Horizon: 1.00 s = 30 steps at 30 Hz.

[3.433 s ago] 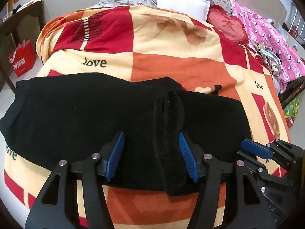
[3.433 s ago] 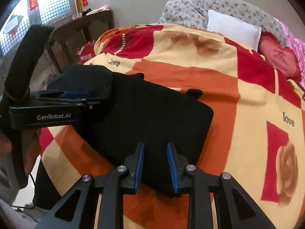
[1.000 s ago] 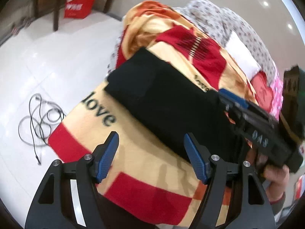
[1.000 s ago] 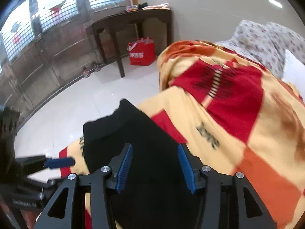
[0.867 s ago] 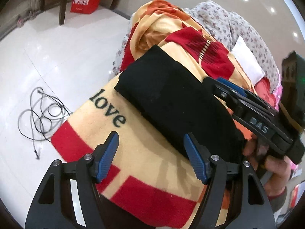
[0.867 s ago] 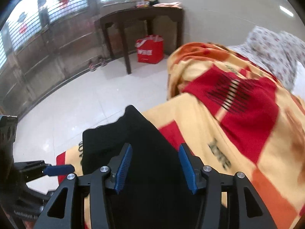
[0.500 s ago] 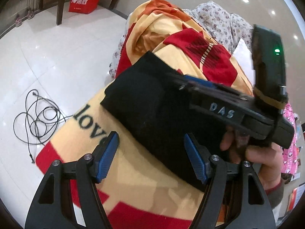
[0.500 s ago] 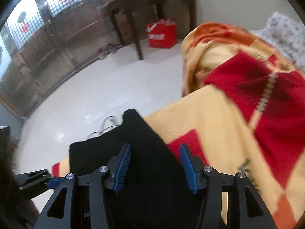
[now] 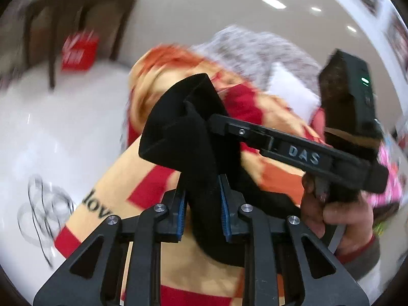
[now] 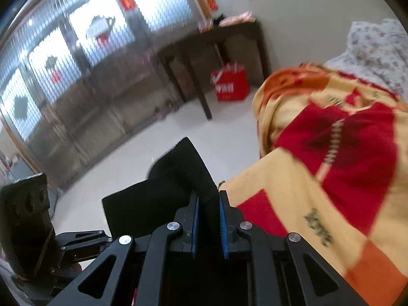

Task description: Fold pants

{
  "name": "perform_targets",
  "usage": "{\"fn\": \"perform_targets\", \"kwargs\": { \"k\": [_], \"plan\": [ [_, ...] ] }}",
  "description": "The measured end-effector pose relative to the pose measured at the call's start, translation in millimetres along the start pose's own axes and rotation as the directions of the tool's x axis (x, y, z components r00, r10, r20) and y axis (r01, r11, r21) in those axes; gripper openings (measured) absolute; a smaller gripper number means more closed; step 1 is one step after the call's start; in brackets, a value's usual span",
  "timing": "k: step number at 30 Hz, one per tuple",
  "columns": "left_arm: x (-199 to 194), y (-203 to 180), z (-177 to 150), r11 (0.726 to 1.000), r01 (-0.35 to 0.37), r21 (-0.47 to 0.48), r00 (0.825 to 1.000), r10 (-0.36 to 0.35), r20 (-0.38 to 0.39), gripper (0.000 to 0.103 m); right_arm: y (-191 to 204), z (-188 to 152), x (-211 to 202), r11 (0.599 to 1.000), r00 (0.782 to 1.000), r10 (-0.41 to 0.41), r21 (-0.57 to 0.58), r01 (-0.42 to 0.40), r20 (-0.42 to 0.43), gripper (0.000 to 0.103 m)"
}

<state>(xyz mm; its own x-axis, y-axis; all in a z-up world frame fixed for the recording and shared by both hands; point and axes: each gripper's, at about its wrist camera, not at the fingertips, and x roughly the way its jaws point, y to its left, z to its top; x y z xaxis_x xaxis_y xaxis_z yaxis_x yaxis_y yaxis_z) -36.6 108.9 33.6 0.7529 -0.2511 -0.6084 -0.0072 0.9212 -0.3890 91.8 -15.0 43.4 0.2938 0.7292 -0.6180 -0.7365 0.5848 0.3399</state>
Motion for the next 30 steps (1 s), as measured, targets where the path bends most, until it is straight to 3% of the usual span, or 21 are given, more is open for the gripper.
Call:
{"fn": "perform_targets", "kwargs": {
  "k": [4, 7, 10, 12, 15, 18, 20, 24, 26, 30],
  "plan": [
    [-13.8, -57.5, -17.1, 0.981, 0.075, 0.181, 0.996, -0.082, 0.030, 0.021, -13.8, -29.0, -71.6, 0.998, 0.995, -0.030, 0.066, 0.024, 0.093, 0.013],
    [-0.7, -94.9, -44.2, 0.948, 0.123, 0.293, 0.992, -0.122, -0.022, 0.021, -32.6, -71.7, -109.1, 0.980, 0.986, -0.151, 0.142, 0.139, 0.075, 0.013],
    [25.3, -114.7, -73.0, 0.926, 0.162, 0.341, 0.984, -0.128, -0.121, 0.021, -63.8, -118.2, -142.9, 0.919, 0.959, -0.278, 0.303, 0.253, 0.044, 0.014],
    [42.9, -123.3, -88.9, 0.915, 0.169, 0.365, 0.978, -0.111, -0.176, 0.021, -83.2, -147.1, -161.6, 0.861, 0.948, -0.317, 0.428, 0.275, 0.029, 0.021],
    [45.9, -132.2, -100.6, 0.891, 0.156, 0.427, 0.980, -0.084, -0.182, 0.021, -97.7, -174.8, -176.9, 0.799, 0.962, -0.267, 0.571, 0.186, 0.060, 0.049],
    [37.7, -132.8, -96.1, 0.874, 0.191, 0.446, 0.973, -0.107, -0.206, 0.026, -99.0, -187.2, -182.1, 0.768, 0.973, -0.170, 0.639, 0.031, 0.158, 0.053],
    [36.4, -126.6, -87.8, 0.868, 0.223, 0.445, 0.965, -0.133, -0.224, 0.033, -93.8, -190.7, -177.0, 0.765, 0.977, -0.118, 0.643, -0.025, 0.179, 0.063],
    [15.4, -117.0, -82.5, 0.859, 0.230, 0.458, 0.967, -0.147, -0.209, 0.035, -91.5, -183.9, -147.4, 0.769, 0.988, -0.084, 0.640, -0.016, 0.126, 0.065],
    [6.1, -108.3, -79.3, 0.856, 0.214, 0.471, 0.972, -0.140, -0.186, 0.040, -85.3, -178.6, -137.9, 0.787, 0.991, -0.068, 0.617, -0.019, 0.117, 0.065],
    [9.7, -94.7, -73.0, 0.870, 0.163, 0.465, 0.982, -0.096, -0.164, 0.044, -85.4, -168.1, -113.3, 0.796, 0.991, -0.064, 0.605, -0.022, 0.121, 0.065]
  ]
}}
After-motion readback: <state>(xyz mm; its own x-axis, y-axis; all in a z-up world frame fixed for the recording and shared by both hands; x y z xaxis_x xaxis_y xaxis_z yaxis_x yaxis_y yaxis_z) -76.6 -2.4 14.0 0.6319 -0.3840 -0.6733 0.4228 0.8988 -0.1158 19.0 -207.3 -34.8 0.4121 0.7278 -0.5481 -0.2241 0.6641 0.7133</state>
